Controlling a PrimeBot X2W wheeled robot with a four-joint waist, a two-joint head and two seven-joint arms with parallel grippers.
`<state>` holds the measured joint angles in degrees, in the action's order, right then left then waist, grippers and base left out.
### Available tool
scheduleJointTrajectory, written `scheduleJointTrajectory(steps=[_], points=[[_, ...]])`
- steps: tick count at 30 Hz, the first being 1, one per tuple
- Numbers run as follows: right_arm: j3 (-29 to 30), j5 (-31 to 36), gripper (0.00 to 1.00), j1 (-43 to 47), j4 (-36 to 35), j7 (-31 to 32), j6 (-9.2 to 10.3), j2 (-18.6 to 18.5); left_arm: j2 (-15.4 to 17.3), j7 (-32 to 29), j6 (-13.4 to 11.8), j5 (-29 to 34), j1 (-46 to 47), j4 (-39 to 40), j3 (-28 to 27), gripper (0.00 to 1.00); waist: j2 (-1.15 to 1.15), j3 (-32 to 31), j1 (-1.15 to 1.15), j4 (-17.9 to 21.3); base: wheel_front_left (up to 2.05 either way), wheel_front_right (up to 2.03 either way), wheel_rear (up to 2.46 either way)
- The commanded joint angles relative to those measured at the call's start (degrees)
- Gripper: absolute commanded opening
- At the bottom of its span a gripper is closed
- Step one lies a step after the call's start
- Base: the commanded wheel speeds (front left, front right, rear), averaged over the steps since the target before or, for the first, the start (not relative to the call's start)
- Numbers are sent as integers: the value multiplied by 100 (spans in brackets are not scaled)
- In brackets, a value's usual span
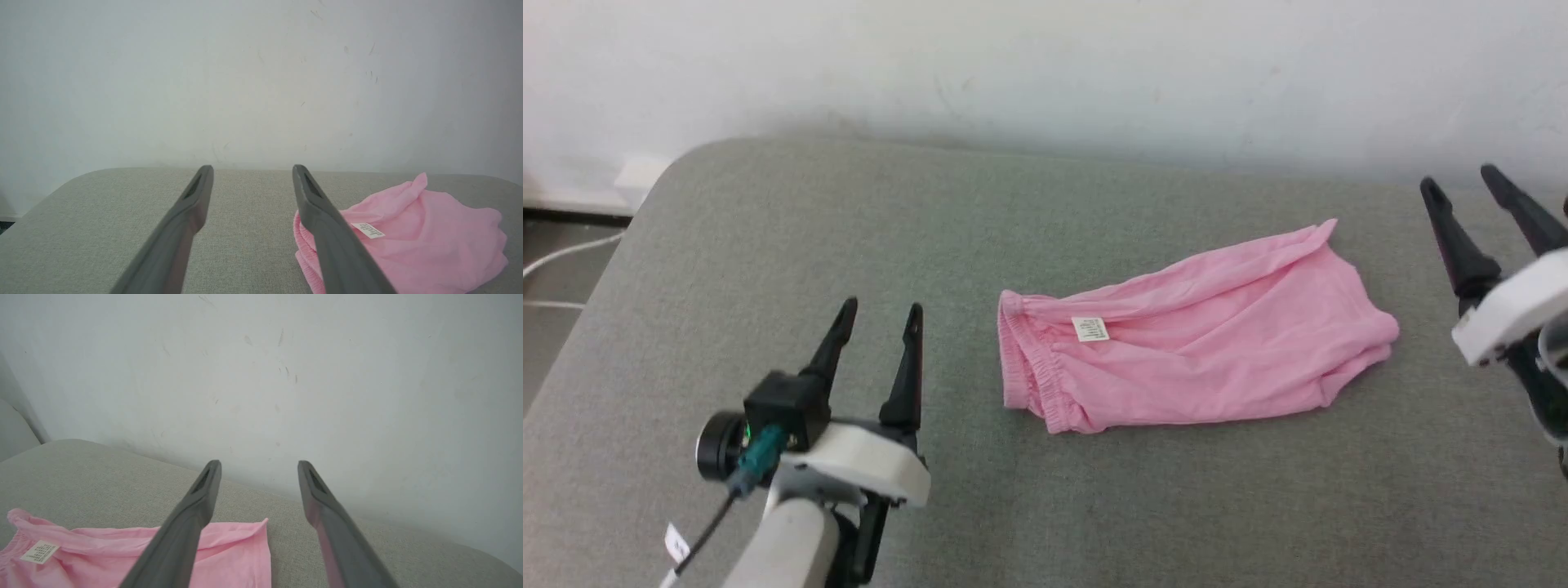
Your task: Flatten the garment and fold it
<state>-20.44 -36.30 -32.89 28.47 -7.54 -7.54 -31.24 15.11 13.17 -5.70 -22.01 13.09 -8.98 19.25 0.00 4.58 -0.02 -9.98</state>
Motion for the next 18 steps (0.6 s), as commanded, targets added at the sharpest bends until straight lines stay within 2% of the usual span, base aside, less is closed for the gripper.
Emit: scheduleJointTrajectory(steps=[1, 6, 11, 17, 18], points=[[144, 111, 100, 305, -101, -192, 5, 54, -14, 80, -71, 70, -209, 73, -25, 100, 0, -309, 2, 271, 0, 0, 0], [811, 663, 100, 1177, -558, -585, 5, 419, -158, 169, -189, 109, -731, 94, -129, 100, 0, -356, 2, 421, 0, 0, 0], [1697, 1375, 100, 2107, -1366, -712, 5, 1132, -440, 180, -354, 188, -1196, 253, -282, 100, 0, -352, 2, 565, 0, 0, 0], [2241, 2071, 100, 3067, -2354, -633, 5, 1994, -618, 113, -269, 188, -1390, -75, -220, 100, 0, -224, 2, 757, 0, 0, 0], [2241, 2071, 100, 3067, -2354, -633, 5, 1994, -618, 113, -269, 188, -1390, -75, -220, 100, 0, -224, 2, 757, 0, 0, 0]])
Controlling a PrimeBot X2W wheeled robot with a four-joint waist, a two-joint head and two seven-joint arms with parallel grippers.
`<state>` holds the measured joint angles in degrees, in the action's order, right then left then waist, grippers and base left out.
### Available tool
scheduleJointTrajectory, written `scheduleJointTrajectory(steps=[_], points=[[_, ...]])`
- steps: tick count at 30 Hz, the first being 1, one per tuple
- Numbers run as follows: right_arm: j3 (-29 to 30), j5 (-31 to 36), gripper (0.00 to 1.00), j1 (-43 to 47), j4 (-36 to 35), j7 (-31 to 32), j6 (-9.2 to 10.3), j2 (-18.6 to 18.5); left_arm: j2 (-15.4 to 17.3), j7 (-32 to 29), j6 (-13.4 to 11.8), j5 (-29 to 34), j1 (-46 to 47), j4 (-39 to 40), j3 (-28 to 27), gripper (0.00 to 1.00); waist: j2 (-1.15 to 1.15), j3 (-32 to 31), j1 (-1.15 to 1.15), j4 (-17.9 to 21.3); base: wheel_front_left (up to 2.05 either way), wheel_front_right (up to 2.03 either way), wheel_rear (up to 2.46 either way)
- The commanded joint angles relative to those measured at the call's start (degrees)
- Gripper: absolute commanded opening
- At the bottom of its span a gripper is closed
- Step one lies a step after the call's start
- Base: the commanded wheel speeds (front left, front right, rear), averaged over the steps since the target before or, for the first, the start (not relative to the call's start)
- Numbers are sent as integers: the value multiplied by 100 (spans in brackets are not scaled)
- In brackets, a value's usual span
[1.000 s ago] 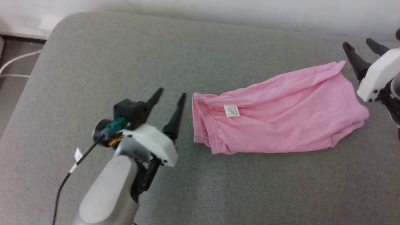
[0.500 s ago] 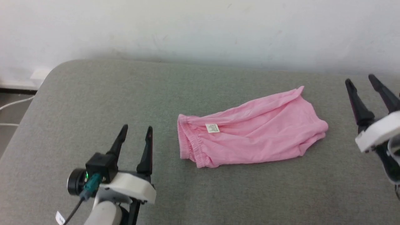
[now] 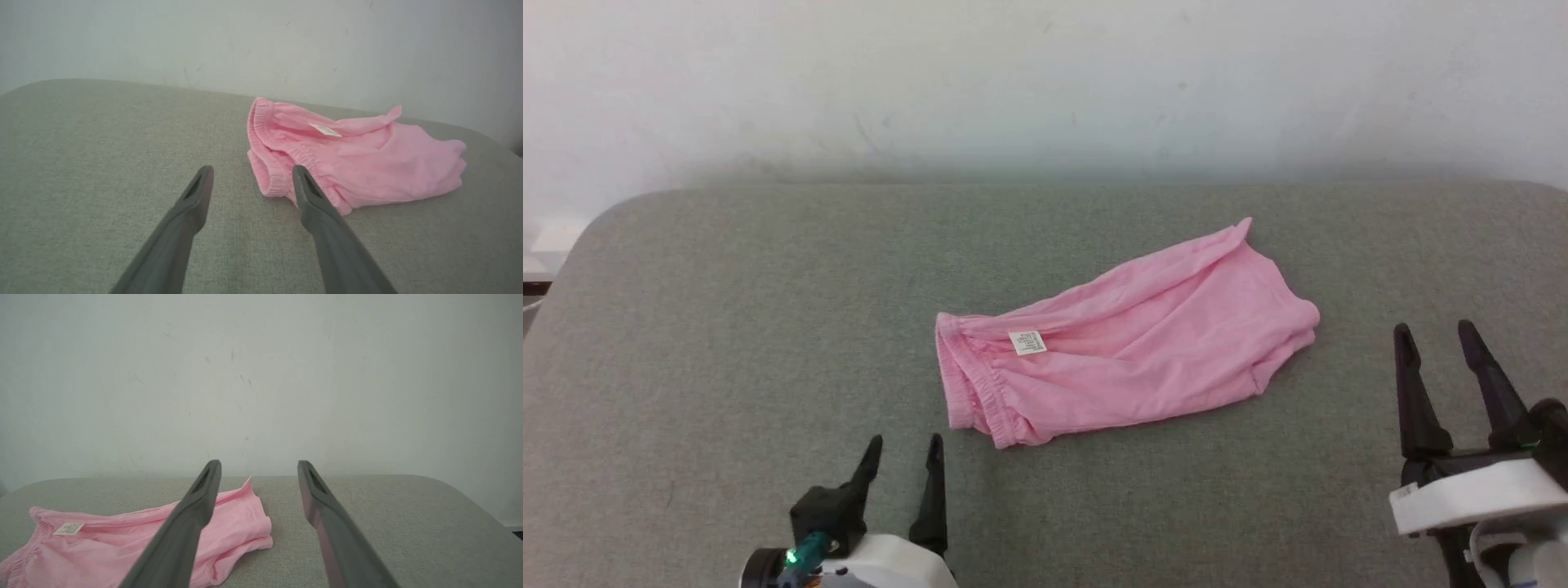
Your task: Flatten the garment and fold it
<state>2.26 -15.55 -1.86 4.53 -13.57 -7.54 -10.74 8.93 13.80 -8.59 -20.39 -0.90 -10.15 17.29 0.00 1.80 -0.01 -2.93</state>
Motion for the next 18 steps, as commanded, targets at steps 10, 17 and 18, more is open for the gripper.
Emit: scheduleJointTrajectory(steps=[10, 17, 18], points=[[372, 248, 100, 413, -855, 371, 5, 569, -32, -1423, -18, -23, 882, -428, 241, 100, 0, 528, 1, 560, 0, 0, 0], [413, 202, 100, 351, -852, 382, 5, 618, 50, -2071, -511, 113, 1142, -639, 140, 100, 0, 746, 1, 762, 0, 0, 0], [403, 194, 100, 346, -835, 374, 5, 626, 72, -2167, -579, 152, 1154, -665, 149, 100, 0, 776, 1, 781, 0, 0, 0]])
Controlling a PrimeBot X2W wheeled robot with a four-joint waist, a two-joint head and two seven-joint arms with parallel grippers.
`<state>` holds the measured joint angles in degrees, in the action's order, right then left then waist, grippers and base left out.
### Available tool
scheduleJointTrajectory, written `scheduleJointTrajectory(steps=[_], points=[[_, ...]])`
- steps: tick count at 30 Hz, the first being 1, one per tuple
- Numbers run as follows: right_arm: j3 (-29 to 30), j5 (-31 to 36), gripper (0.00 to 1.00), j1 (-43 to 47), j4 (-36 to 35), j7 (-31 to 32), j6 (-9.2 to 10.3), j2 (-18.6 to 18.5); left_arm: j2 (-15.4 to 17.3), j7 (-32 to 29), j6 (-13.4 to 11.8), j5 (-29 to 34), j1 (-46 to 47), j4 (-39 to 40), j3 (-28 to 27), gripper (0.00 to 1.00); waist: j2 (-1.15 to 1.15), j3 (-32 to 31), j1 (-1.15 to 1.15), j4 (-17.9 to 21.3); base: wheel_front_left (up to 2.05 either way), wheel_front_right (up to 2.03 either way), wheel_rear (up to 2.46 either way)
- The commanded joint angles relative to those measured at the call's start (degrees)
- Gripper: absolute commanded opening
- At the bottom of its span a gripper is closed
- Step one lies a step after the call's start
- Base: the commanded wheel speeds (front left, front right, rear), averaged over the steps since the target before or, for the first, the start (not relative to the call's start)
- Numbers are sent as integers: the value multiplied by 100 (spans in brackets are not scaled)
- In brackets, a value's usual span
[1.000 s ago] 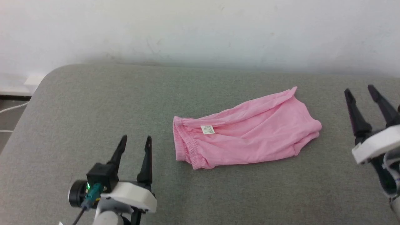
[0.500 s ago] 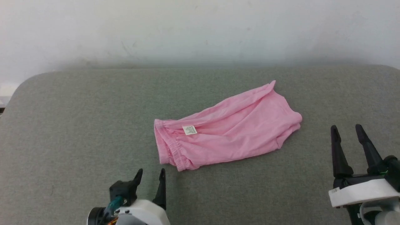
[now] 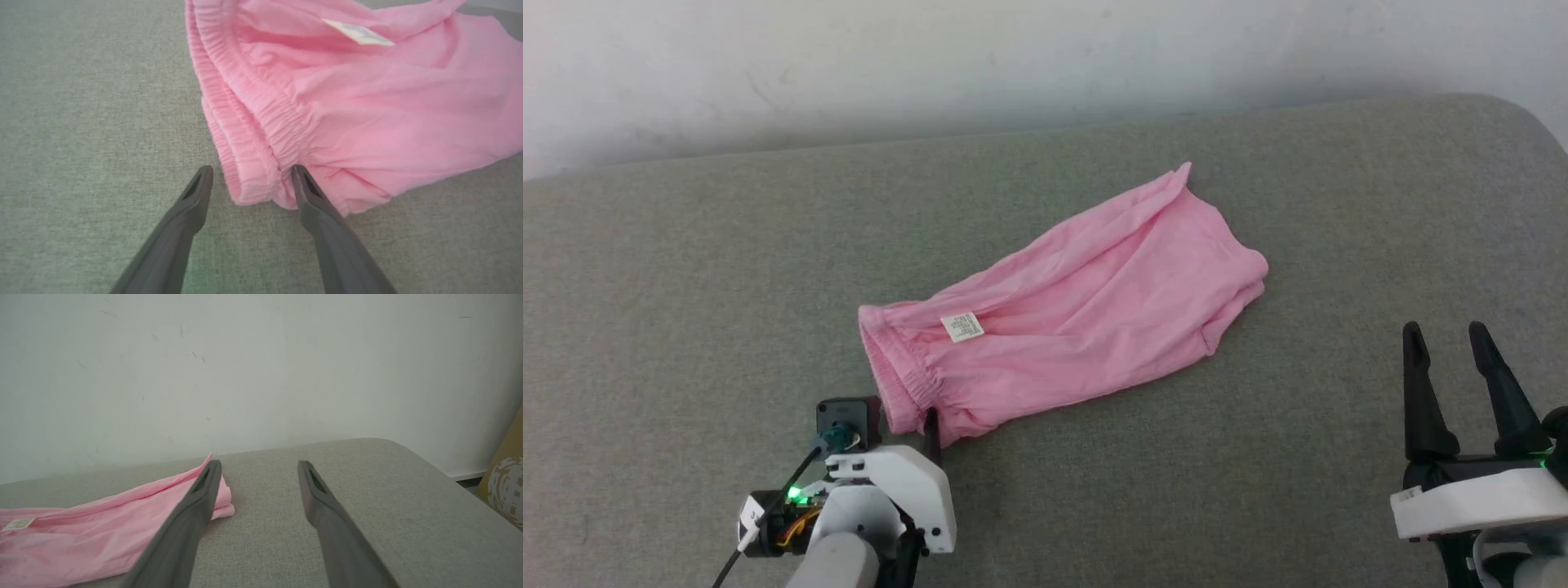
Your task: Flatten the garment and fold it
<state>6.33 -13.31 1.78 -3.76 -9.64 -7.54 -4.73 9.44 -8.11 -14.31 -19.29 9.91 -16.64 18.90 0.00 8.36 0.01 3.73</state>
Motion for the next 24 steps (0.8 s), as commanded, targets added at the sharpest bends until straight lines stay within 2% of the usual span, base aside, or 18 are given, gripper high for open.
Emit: scheduleJointTrajectory(steps=[1, 6, 10, 11, 12, 19, 24], points=[[-13, -40, 100, -22, 14, -29, 5, 35, 38, -58, -53, 69, 80, -34, 0, 100, 0, 148, -1, 130, 0, 0, 0], [-84, -70, 100, -64, 110, -70, 5, 68, 96, -408, -196, 125, 64, -158, 57, 100, 0, 261, -1, 167, 0, 0, 0], [-117, -68, 100, -120, 160, -77, 5, 61, 102, -820, -159, 68, 5, -333, 167, 100, 0, 306, -1, 149, 0, 0, 0], [-121, -65, 100, -140, 165, -74, 5, 44, 89, -914, -111, 24, -13, -365, 199, 10, 0, 302, -1, 132, 0, 0, 0], [-121, -61, 100, -158, 165, -68, 5, 22, 72, -974, -53, -23, -31, -379, 229, 0, 0, 288, -1, 112, 0, 0, 0], [-251, -65, 100, -396, 131, 418, 5, -382, -78, -517, 128, -166, -28, -69, 244, 0, 0, 153, -1, -165, 0, 0, 0], [-379, -389, 100, -930, 471, 1735, 5, -663, -156, -17, 219, -107, 129, 355, 295, 0, 0, 195, -1, -452, 0, 0, 0]])
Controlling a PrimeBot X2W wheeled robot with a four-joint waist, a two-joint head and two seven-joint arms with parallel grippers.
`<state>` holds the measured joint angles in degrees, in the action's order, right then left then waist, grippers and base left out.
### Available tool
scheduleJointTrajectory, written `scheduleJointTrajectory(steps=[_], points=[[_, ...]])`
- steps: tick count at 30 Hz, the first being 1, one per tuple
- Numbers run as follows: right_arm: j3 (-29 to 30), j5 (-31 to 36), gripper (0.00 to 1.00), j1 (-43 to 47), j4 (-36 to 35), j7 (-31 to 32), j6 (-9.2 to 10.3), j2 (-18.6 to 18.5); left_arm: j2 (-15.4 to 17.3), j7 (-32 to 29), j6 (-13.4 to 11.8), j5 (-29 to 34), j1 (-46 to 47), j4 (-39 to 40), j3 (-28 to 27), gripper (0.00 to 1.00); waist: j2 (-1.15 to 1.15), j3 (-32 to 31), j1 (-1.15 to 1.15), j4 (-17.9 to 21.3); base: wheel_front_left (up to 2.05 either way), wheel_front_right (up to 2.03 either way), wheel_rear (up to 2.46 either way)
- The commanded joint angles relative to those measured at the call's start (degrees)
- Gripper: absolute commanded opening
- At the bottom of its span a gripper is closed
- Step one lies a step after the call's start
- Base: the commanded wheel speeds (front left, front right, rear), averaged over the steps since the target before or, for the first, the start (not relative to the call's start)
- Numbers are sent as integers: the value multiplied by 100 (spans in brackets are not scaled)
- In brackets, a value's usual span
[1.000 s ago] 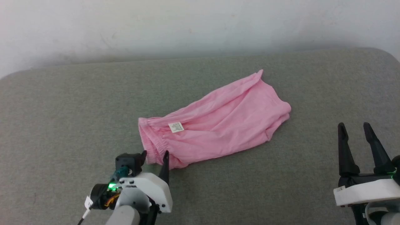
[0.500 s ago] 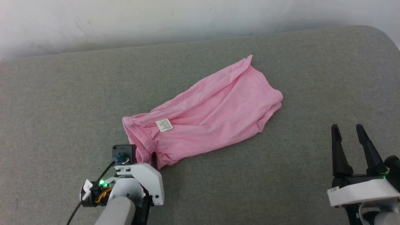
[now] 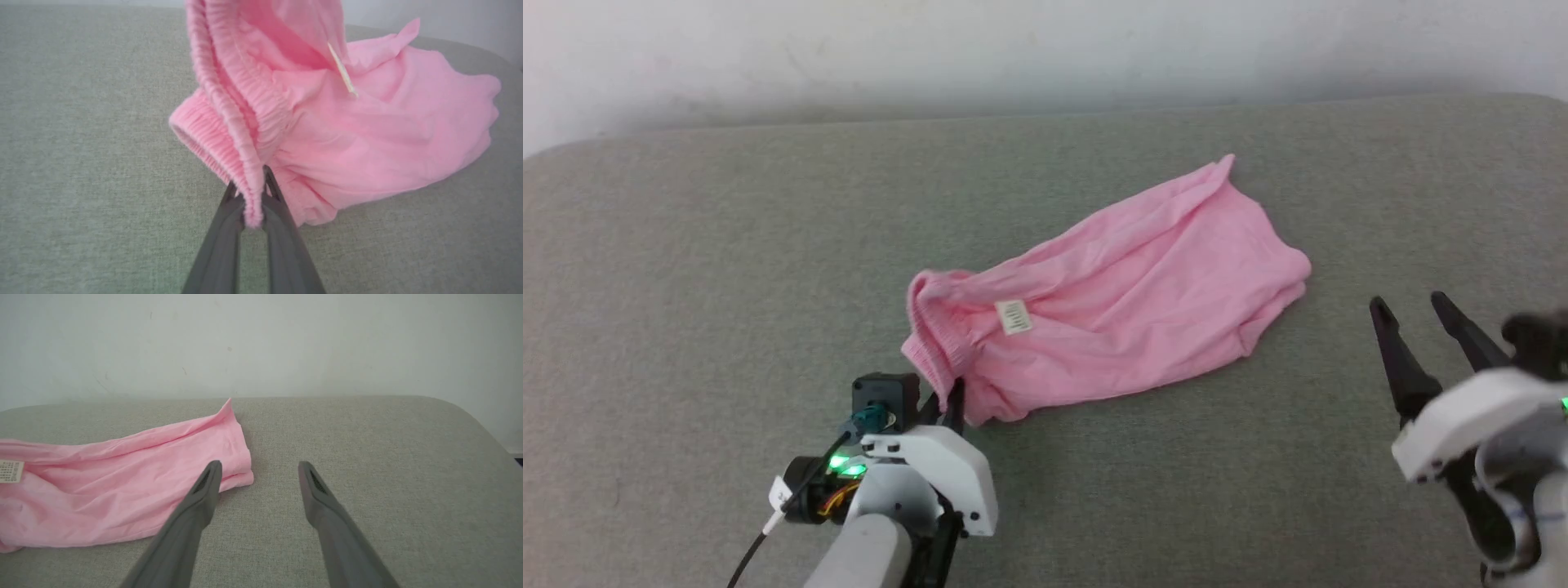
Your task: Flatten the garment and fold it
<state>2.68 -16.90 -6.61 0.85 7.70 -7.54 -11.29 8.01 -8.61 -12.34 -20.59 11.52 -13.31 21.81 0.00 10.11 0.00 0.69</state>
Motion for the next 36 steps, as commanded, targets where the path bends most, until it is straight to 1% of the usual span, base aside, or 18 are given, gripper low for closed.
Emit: scheduleJointTrajectory(steps=[1, 5, 7, 11, 14, 17, 20, 25, 26, 27, 32, 36], points=[[-11, -122, 100, -257, 114, 308, 5, -35, -27, 94, 52, 32, 2, 100, 29, 0, 0, 49, 0, -204, 0, 0, 0], [44, -386, 100, -1014, 648, 1456, 5, -111, -76, 158, 149, 101, 125, 324, 202, 0, 0, 195, 0, -446, 0, 0, 0], [104, -477, 100, -1381, 980, 1978, 5, -72, -99, 147, 177, 138, 171, 402, 292, 0, 0, 264, 0, -554, 0, 0, 0], [297, -323, 100, -2032, 1663, 2604, 5, -10, -153, 155, 207, 188, 247, 492, 437, 0, 0, 381, 0, -749, 0, 0, 0], [476, -3, 100, -2404, 2198, 2848, 5, 35, -195, 175, 210, 213, 280, 522, 529, 0, 0, 464, 0, -870, 0, 0, 0], [457, 392, 100, -2613, 2658, 2998, 5, -15, -245, 196, 213, 224, 323, 534, 622, 0, 0, 541, 0, -983, 0, 0, 0], [402, 531, 100, -2710, 3049, 3151, 5, -9, -286, 214, 220, 223, 360, 518, 707, 0, 0, 595, 0, -1061, 0, 0, 0], [208, 593, 100, -2734, 3499, 3237, 5, -51, -317, 227, 209, 220, 403, 434, 785, 0, 0, 633, 0, -1107, 0, 0, 0], [163, 583, 45, -2722, 3564, 3237, 5, -63, -319, 229, 205, 215, 407, 410, 791, 0, 0, 625, 0, -1106, 0, 0, 0], [131, 564, 0, -2712, 3614, 3212, 5, -75, -320, 233, 201, 211, 409, 388, 794, 0, 0, 611, 0, -1101, 0, 0, 0], [124, 341, 0, -2671, 3725, 2885, 5, -85, -245, 221, 181, 144, 368, 277, 730, 0, 0, 420, 0, -1001, 0, 0, 0], [-62, 32, 0, -2550, 3596, 2586, 5, -143, -128, 147, 175, 65, 290, 245, 657, 0, 0, 190, 0, -867, 0, 0, 0]])
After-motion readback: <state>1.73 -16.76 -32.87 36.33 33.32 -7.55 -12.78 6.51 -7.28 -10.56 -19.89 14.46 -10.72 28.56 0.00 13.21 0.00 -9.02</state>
